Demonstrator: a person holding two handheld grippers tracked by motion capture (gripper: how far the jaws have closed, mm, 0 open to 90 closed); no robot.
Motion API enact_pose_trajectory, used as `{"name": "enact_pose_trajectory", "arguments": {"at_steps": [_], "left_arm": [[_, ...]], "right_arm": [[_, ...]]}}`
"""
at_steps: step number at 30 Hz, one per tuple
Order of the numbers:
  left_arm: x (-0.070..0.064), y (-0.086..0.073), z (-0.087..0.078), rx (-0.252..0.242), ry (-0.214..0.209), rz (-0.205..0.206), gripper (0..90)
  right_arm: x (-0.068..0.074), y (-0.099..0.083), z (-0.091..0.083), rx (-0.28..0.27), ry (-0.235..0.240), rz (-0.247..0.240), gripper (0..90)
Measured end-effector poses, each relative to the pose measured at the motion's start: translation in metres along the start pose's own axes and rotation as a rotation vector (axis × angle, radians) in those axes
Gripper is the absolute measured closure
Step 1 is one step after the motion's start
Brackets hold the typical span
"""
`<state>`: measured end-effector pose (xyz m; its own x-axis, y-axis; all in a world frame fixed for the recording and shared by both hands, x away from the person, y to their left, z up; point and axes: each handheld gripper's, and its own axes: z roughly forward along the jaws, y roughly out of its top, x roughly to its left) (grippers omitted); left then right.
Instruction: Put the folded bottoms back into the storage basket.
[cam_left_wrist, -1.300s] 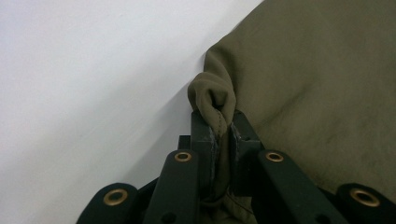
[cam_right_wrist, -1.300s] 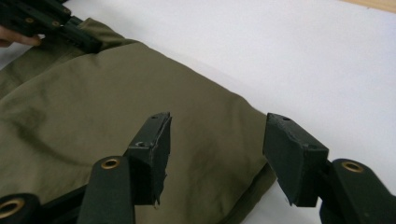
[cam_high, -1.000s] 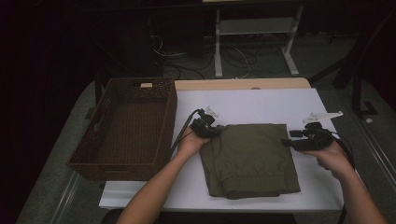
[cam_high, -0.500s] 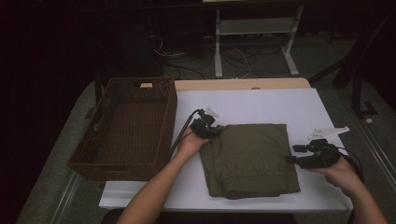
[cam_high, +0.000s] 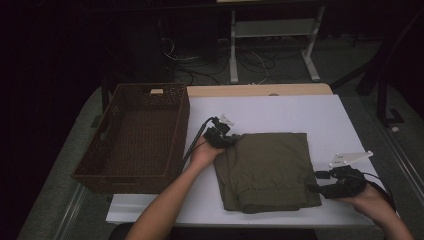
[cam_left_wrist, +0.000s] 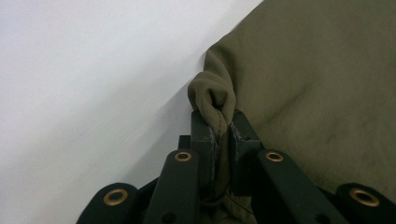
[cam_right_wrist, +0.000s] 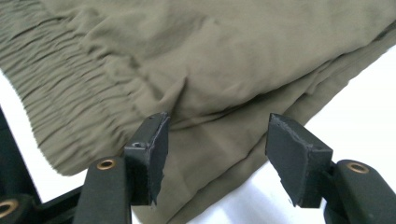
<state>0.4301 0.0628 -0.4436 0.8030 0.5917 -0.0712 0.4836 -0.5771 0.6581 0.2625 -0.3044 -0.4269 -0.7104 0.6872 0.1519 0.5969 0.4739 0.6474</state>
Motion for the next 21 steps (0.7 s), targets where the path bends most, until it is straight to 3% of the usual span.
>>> {"name": "enact_pose_trajectory", "arguments": {"at_steps": [14, 19, 21], "left_arm": [[0.0, 0.0, 0.0, -0.001, -0.001, -0.003, 82.9], [0.001, 0.0, 0.0, -0.003, -0.005, -0.006, 82.9], [0.0, 0.0, 0.0, -0.003, -0.003, -0.005, 82.9]], "right_arm": [[0.017, -0.021, 0.0, 0.055, 0.027, -0.042, 38.4], [0.02, -0.024, 0.001, 0.072, 0.012, -0.072, 39.0], [0.022, -0.024, 0.003, 0.09, -0.006, -0.105, 41.2]]}}
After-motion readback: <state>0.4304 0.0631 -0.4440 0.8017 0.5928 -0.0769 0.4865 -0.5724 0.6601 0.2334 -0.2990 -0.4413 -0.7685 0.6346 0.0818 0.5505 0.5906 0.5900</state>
